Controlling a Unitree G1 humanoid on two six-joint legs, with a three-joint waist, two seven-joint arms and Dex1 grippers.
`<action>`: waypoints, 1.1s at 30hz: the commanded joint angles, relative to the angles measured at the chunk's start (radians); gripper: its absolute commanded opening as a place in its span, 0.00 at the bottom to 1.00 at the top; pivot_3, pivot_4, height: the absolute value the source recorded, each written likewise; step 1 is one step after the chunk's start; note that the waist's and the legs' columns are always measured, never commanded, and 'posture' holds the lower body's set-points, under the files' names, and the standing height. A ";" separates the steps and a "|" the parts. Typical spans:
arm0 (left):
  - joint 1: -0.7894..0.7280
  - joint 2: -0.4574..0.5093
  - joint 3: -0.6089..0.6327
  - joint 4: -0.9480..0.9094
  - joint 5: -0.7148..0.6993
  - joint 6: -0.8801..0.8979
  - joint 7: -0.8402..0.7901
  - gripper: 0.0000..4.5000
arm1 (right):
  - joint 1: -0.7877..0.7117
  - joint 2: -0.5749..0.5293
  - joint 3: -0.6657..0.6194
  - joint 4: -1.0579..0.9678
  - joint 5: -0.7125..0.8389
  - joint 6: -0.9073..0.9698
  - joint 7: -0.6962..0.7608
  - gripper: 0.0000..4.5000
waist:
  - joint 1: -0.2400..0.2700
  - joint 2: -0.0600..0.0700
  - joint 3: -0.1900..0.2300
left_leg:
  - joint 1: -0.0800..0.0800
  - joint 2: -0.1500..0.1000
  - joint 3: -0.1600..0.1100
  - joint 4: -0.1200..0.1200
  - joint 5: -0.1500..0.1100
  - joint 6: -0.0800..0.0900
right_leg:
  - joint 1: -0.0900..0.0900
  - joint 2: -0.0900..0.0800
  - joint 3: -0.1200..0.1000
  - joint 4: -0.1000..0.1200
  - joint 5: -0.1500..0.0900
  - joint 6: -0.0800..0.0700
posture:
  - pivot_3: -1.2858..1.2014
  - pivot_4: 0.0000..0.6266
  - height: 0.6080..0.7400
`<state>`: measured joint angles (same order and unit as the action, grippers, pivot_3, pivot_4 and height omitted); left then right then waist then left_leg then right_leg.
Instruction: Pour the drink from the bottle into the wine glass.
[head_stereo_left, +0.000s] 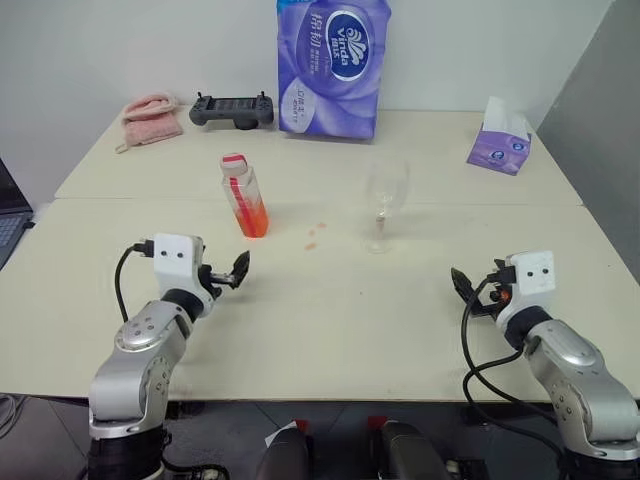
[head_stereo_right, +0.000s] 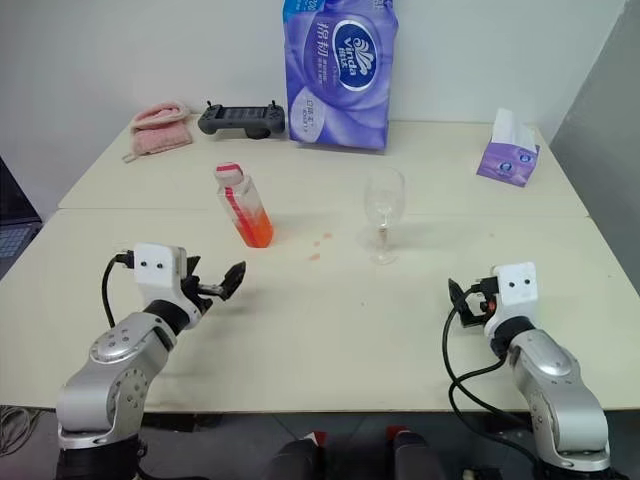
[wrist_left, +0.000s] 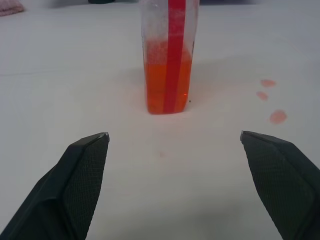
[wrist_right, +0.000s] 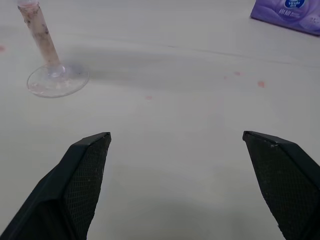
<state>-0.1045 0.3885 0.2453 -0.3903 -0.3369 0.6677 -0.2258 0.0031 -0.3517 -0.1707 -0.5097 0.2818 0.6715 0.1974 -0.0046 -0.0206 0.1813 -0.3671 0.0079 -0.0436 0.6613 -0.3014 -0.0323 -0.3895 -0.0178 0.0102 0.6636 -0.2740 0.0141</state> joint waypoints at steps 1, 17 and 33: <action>-0.009 0.004 0.025 -0.051 -0.003 -0.015 0.010 1.00 | 0.000 -0.008 0.005 -0.055 -0.011 -0.022 0.005 1.00 | 0.000 0.000 0.000 | 0.000 0.000 0.000 0.000 0.000 0.000 | 0.000 0.000 0.000 0.000 0.000 0.000 | 0.52 0.24 1.00; -0.032 0.013 0.026 -0.014 0.005 -0.017 -0.001 1.00 | -0.005 -0.008 -0.008 -0.076 0.005 -0.024 0.028 1.00 | 0.000 0.000 0.000 | 0.000 0.000 0.001 0.000 0.000 0.000 | 0.000 0.000 0.000 0.000 0.000 0.000 | 0.52 0.24 1.00; -0.089 0.044 0.013 0.032 0.030 -0.036 -0.023 1.00 | -0.138 -0.153 -0.111 -0.090 0.243 0.008 0.271 1.00 | -0.003 0.000 0.000 | 0.001 0.000 0.001 0.000 0.000 0.001 | 0.001 0.000 0.001 0.000 0.000 0.000 | 0.52 0.24 1.00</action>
<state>-0.1724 0.4148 0.2510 -0.3512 -0.3111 0.6584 -0.2364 -0.0919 -0.4815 -0.2465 -0.5487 0.4426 0.6735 0.4125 -0.0076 -0.0206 0.1814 -0.3658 0.0077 -0.0425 0.6617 -0.3017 -0.0316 -0.3888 -0.0171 0.0108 0.6643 -0.2738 0.0139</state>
